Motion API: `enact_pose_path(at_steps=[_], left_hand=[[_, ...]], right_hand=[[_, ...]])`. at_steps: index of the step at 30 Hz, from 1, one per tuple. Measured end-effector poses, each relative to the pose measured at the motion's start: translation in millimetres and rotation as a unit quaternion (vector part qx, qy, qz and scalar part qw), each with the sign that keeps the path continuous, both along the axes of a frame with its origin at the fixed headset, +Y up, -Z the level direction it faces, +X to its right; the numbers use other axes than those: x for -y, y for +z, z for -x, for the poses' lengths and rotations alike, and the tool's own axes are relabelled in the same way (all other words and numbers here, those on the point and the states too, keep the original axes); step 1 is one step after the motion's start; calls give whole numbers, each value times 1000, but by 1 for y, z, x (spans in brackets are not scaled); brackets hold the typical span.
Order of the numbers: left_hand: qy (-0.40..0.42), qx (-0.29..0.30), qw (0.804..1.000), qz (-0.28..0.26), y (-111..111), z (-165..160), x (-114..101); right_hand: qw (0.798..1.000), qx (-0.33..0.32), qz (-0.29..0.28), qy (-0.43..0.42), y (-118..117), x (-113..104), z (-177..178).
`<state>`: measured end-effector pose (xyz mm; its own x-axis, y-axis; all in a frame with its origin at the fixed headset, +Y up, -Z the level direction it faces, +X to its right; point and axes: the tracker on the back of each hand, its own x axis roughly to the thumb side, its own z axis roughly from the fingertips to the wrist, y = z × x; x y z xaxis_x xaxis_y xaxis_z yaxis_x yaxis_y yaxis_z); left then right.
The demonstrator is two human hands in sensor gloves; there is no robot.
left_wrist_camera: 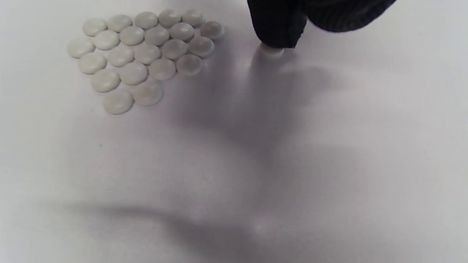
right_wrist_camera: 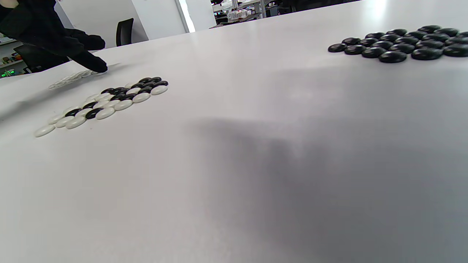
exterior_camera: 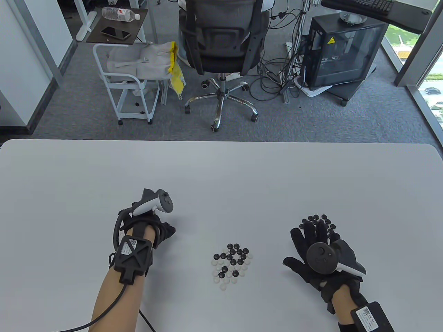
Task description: Go stone sorting task
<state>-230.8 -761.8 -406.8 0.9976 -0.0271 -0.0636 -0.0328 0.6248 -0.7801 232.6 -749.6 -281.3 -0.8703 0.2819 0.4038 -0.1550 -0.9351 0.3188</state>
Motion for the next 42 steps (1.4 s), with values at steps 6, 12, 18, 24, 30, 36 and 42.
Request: enact_pose_path(at_steps=[6, 12, 18, 24, 30, 36, 42], left_hand=[[1, -22, 1000, -1, 3, 16, -1], [5, -34, 999, -4, 4, 24, -3], [25, -1, 999, -23, 9, 9, -20], [22, 122, 992, -19, 29, -42, -33], [51, 227, 972, -15, 59, -96, -31], [66, 270, 961, -3, 73, -128, -21], [69, 290, 955, 14, 84, -138, -2]], right_hand=[[1000, -1, 4, 4, 0, 1, 2], [1000, 0, 4, 3, -1, 0, 2], [1000, 1, 5, 2, -1, 0, 2], [1000, 1, 6, 3, -1, 0, 3], [1000, 0, 5, 3, -1, 0, 3], [1000, -2, 5, 3, 0, 0, 3], [1000, -1, 6, 5, 0, 0, 3]])
